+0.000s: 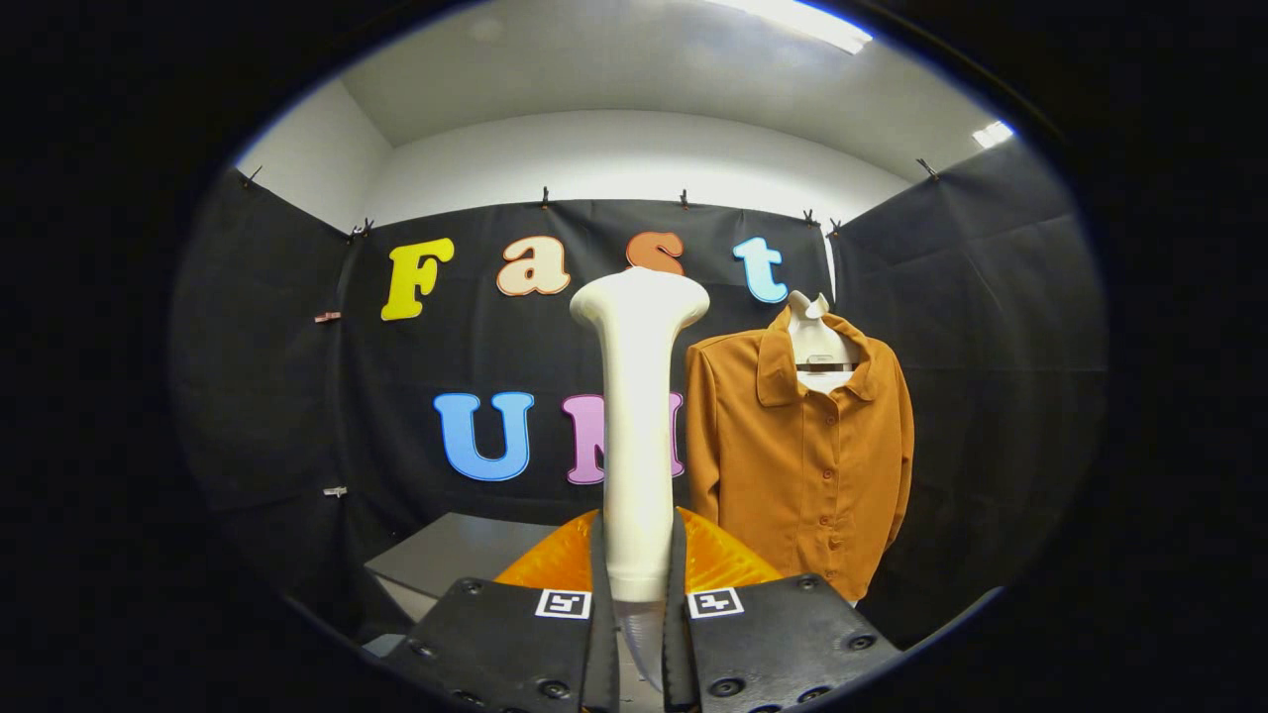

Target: Iron the clothes twice with a garment steamer, once on the left side and once on the right side.

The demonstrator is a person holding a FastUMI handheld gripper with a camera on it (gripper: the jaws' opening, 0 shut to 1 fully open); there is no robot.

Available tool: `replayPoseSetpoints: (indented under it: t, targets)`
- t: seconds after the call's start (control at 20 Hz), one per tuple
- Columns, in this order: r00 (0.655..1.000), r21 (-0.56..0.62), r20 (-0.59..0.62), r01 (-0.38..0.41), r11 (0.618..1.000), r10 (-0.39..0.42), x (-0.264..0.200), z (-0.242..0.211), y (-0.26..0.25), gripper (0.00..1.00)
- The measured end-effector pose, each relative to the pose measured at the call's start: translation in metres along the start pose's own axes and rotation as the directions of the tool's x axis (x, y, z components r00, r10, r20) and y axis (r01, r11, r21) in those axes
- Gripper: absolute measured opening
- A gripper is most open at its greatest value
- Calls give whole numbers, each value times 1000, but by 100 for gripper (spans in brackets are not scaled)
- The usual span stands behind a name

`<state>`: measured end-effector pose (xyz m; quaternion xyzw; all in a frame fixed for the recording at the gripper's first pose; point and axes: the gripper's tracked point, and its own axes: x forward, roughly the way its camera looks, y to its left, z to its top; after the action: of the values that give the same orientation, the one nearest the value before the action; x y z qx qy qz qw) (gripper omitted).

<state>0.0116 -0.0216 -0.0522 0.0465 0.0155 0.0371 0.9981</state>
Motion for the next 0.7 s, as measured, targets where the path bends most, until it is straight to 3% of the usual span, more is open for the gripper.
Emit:
replayPoseSetpoints:
  t: [0.7]
  targets:
    - [1000,-22,9,-1,1000,1,-4,2,9,20]
